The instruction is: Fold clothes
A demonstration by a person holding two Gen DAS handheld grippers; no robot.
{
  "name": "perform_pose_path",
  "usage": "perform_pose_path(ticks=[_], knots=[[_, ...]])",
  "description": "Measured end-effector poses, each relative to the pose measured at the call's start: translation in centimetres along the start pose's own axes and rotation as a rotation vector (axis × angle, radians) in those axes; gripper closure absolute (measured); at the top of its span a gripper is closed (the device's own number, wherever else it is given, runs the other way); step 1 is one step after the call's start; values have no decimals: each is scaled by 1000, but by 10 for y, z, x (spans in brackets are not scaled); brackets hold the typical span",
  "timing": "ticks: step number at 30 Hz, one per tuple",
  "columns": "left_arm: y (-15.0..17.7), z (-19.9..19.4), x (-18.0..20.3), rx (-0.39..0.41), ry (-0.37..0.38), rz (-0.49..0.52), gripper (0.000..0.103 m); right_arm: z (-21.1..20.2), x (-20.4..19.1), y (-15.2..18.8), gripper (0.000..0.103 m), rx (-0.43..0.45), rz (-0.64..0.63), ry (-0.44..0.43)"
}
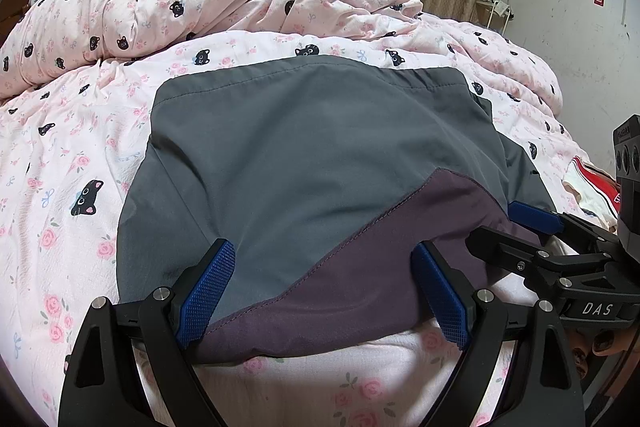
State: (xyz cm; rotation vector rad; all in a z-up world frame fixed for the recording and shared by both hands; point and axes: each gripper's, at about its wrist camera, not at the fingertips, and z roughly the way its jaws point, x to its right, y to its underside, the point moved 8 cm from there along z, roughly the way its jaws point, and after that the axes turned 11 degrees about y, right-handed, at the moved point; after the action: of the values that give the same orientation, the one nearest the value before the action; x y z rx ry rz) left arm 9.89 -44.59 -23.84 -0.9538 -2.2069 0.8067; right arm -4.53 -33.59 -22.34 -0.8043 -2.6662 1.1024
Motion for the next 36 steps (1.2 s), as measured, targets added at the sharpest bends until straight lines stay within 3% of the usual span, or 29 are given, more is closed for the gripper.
perform_pose_path(ticks=[10, 14, 18, 21, 25, 28, 32, 36], knots=[[0, -2, 0, 2, 5, -4, 15, 0, 1, -1, 11, 2, 7, -13], [-3, -9, 2, 19, -29, 8, 15, -2, 2, -1, 11, 9, 20, -31], [-19, -25, 8, 96, -53, 30, 15, -14, 12, -6, 11, 25, 82, -83], [-37, -40, 13, 182, -15, 19, 15, -32, 22, -11, 11, 42, 145, -125], [-53, -42, 17, 222, 41, -9, 15, -57, 44, -16, 11, 56, 275, -202], [-52, -22, 15, 178, 25, -27, 15, -66, 69, -3, 11, 19, 447, -289], [-28, 17, 0, 46, -60, -72, 13, -57, 88, 22, 10, -58, 664, -412], [-27, 18, 0, 43, -67, -85, 11, -51, 84, 19, 10, -41, 672, -426]])
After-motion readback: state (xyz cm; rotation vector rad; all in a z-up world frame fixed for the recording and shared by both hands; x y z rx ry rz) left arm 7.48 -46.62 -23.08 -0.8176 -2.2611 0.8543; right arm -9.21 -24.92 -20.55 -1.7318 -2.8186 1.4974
